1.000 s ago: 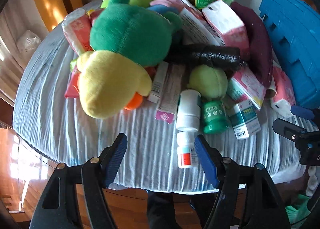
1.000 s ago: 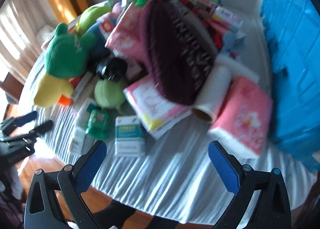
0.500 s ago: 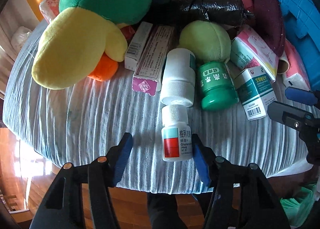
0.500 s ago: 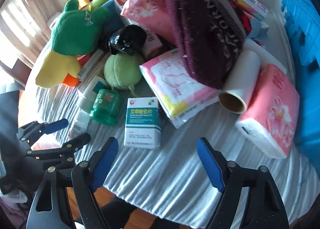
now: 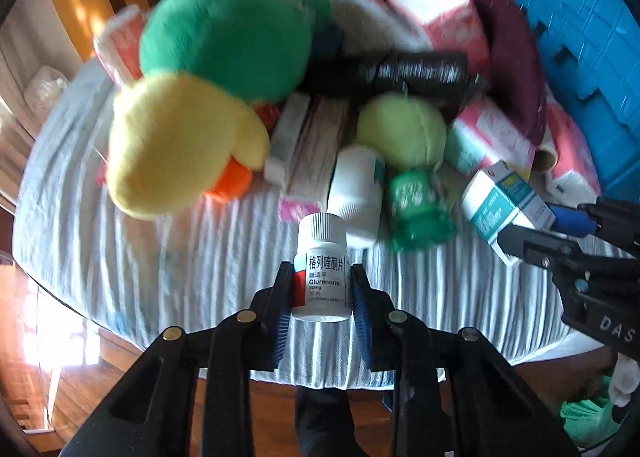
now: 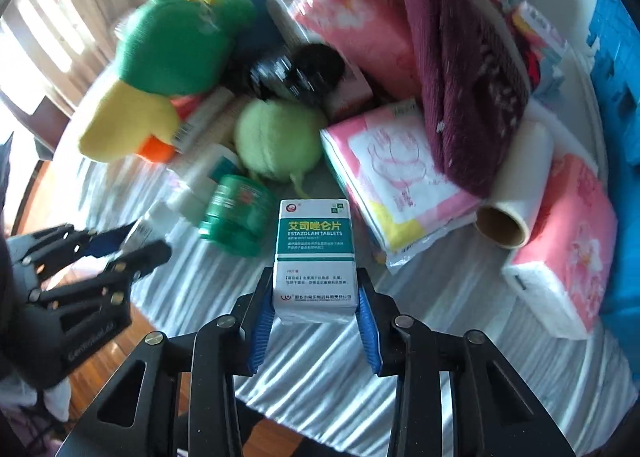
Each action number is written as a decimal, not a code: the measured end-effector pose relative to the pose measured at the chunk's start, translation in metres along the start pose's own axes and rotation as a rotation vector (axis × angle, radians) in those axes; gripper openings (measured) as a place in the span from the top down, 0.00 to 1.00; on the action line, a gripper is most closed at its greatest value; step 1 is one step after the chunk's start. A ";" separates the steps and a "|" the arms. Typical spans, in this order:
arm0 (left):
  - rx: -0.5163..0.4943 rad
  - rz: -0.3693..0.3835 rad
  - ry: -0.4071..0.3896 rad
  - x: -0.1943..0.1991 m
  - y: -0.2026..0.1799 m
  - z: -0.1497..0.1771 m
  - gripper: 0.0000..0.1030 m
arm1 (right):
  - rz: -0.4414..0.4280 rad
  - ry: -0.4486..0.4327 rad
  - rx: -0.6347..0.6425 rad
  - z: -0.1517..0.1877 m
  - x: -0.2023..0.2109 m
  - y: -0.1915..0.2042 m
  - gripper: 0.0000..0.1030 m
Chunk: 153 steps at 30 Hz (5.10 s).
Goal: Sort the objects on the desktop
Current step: 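Grasp a white pill bottle with the left gripper while the right grasps a green-white box, then carry the pill bottle and medicine box over the blue crate, then open both grippers to drop the bottle and box into the crate, then move both grippers back to the pile toward the green plush toy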
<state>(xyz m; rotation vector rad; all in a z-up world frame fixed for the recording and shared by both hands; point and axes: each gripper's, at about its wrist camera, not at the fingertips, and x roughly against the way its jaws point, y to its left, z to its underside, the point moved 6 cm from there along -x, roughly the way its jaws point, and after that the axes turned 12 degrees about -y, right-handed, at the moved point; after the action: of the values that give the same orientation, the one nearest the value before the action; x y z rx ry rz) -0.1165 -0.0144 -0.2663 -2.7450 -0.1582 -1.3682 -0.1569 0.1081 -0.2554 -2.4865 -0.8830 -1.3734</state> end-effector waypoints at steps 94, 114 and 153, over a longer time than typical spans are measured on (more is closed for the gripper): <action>-0.417 0.400 -0.276 0.156 -0.477 -0.302 0.43 | 0.492 -0.259 -0.268 -0.095 0.343 -0.423 0.00; -0.122 0.054 -0.575 0.196 -0.201 -0.231 0.43 | 0.222 -0.650 -0.029 -0.132 0.330 -0.184 0.00; 0.247 -0.256 -0.105 0.006 0.121 -0.048 0.39 | -0.148 -0.131 0.380 -0.156 -0.021 0.087 0.00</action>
<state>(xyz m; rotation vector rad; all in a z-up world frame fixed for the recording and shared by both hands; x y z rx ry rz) -0.1359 -0.1388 -0.2352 -2.6551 -0.6591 -1.1600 -0.2280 -0.0350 -0.1735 -2.2724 -1.2459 -0.9736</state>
